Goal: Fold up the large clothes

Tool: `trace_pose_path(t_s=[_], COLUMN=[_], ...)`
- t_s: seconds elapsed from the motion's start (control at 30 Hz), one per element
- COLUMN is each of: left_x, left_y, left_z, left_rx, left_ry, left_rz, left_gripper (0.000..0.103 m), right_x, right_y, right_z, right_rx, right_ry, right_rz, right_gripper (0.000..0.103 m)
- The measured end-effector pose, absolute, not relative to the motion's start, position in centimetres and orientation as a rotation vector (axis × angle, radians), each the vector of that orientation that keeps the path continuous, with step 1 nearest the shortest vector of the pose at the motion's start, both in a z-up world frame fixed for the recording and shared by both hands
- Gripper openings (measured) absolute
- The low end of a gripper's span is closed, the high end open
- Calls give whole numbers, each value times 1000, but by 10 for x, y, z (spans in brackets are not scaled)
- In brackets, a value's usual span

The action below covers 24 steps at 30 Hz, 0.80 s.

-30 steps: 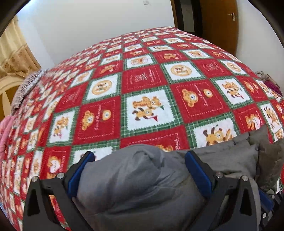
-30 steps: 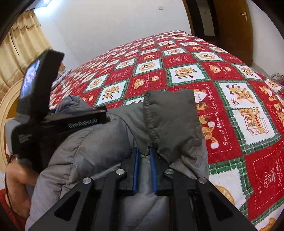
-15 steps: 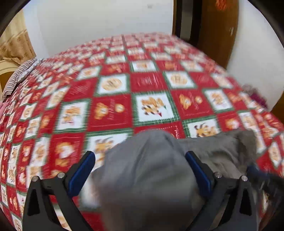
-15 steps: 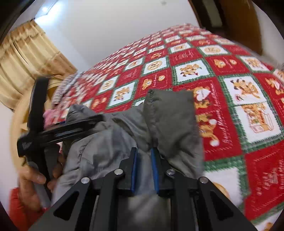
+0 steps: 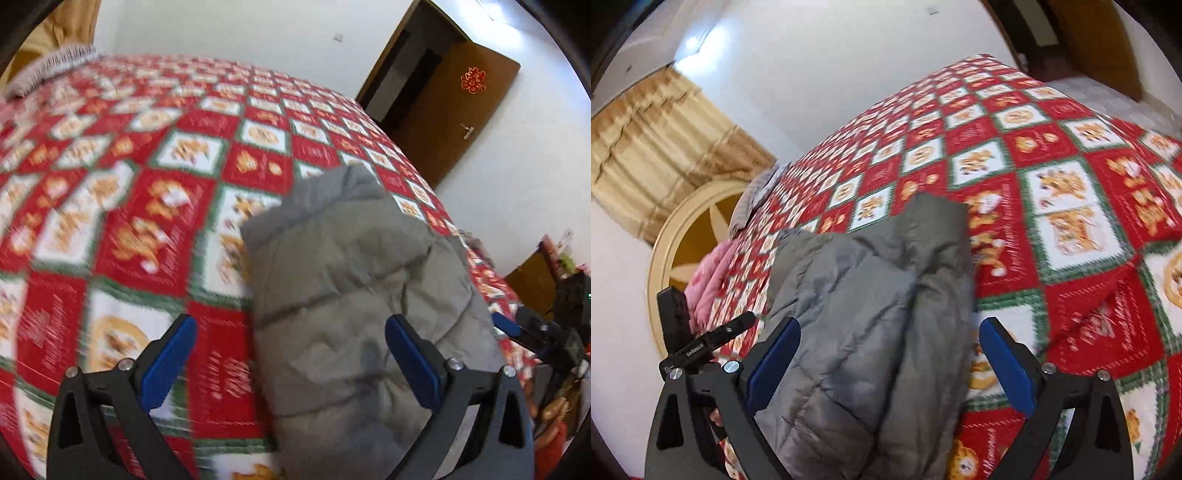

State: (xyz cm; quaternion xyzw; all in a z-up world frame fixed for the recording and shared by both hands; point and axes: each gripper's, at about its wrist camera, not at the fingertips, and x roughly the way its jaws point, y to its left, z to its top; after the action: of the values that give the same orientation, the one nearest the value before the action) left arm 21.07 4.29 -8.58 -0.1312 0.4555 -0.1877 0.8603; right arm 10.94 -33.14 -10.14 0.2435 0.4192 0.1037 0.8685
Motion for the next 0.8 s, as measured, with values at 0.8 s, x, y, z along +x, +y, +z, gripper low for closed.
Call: trace_pose_path(t_s=[0.8], left_x=[224], left_y=[-6], left_z=[-121], left_rx=[-235], left_ry=[992], left_rz=[-575], left_gripper=[101], right_x=[126], right_y=[-285], right_z=[-169], right_rx=[365], right_ry=[995], right_rz=[286], right_gripper=[98])
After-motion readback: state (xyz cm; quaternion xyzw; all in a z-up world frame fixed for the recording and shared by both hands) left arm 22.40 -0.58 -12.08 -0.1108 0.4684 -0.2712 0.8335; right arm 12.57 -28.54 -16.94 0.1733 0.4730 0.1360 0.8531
